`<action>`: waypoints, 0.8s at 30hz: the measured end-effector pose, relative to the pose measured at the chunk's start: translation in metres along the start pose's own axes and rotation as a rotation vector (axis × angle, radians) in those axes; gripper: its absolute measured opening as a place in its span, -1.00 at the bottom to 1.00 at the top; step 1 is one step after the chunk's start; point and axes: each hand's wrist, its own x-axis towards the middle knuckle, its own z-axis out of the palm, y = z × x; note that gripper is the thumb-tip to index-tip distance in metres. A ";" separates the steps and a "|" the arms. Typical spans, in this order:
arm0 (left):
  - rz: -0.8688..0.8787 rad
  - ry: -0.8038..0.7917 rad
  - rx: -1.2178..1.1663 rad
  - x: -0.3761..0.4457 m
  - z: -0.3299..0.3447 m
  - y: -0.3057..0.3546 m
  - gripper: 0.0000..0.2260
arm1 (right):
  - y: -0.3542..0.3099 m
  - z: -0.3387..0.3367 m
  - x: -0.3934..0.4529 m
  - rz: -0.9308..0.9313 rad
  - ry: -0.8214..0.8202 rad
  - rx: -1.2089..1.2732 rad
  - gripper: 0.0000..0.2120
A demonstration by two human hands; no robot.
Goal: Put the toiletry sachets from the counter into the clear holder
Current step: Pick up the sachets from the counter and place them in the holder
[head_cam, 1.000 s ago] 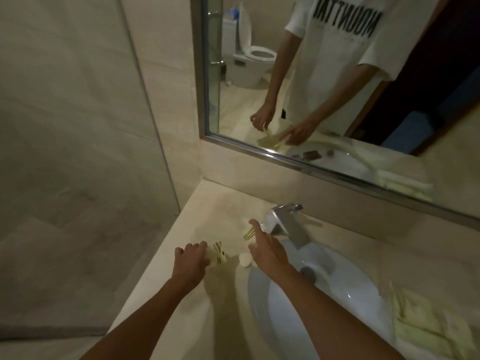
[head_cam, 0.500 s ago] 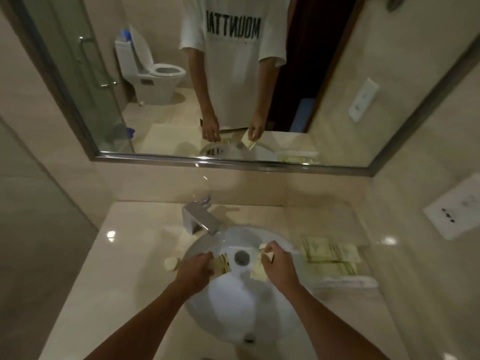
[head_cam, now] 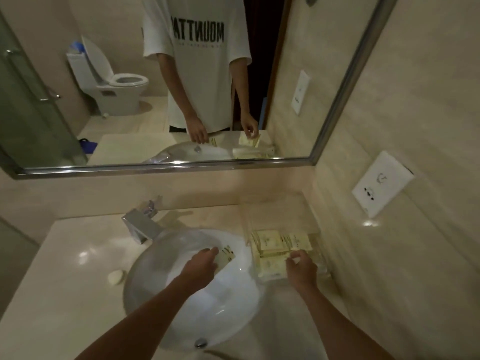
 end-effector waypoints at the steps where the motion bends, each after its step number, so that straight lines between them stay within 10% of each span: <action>1: 0.002 0.009 0.005 0.003 0.002 0.007 -0.60 | 0.003 -0.006 0.005 0.025 0.014 0.008 -0.90; 24: 0.027 0.080 0.166 0.063 0.007 0.075 -0.83 | 0.029 -0.003 0.111 0.366 0.062 0.267 -0.71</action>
